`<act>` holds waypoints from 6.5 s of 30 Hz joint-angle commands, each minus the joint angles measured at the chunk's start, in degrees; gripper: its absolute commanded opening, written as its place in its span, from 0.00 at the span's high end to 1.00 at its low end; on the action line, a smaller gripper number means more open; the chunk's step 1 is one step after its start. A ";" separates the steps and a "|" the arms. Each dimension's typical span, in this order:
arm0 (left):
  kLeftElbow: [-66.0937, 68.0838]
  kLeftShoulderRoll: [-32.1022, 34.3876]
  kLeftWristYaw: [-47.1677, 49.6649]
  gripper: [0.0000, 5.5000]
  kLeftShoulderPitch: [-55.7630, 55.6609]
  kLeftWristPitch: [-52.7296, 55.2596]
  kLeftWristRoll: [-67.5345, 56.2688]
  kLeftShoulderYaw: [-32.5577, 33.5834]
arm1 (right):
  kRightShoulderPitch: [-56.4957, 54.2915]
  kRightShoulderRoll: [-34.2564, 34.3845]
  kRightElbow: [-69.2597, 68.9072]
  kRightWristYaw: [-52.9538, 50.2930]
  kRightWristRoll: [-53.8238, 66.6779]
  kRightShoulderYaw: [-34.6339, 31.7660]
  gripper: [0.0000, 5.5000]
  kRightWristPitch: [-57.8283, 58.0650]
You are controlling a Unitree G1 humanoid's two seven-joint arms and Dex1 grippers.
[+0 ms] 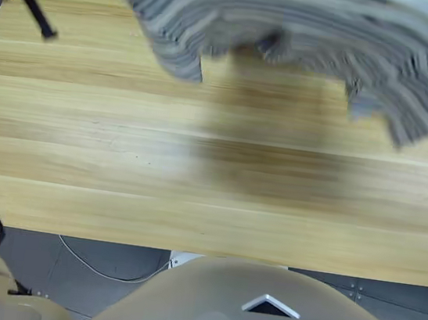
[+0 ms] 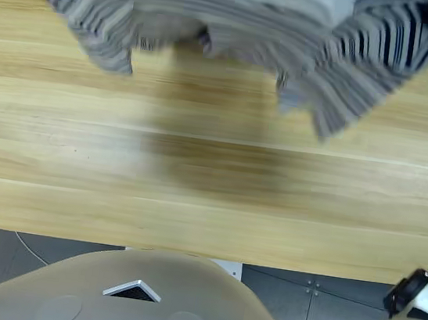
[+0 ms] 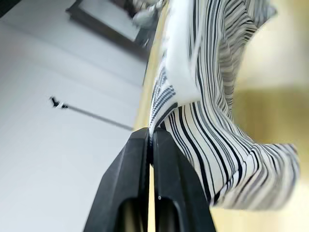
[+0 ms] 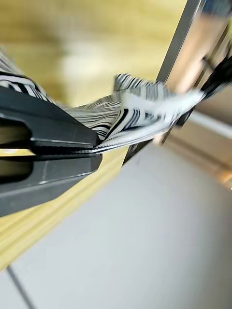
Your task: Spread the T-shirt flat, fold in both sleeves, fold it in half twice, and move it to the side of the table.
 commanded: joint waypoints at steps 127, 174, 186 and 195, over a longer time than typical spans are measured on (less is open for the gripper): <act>91.52 -35.57 45.03 0.98 -40.39 -15.83 50.78 -39.21 | -31.73 70.88 53.22 -51.52 -29.28 50.92 0.68 14.67; 91.69 -35.25 44.64 0.98 -39.78 -16.13 50.23 -38.60 | -38.07 46.25 61.78 -58.91 -36.03 37.83 0.98 1.71; 91.36 -33.47 44.46 0.98 -38.63 -16.98 49.58 -37.66 | -38.69 32.88 86.04 -62.70 -39.84 28.96 0.98 -5.77; 91.40 -32.11 44.32 0.98 -36.80 -17.03 48.90 -36.97 | -39.68 34.79 88.01 -63.68 -40.65 26.55 0.98 -6.81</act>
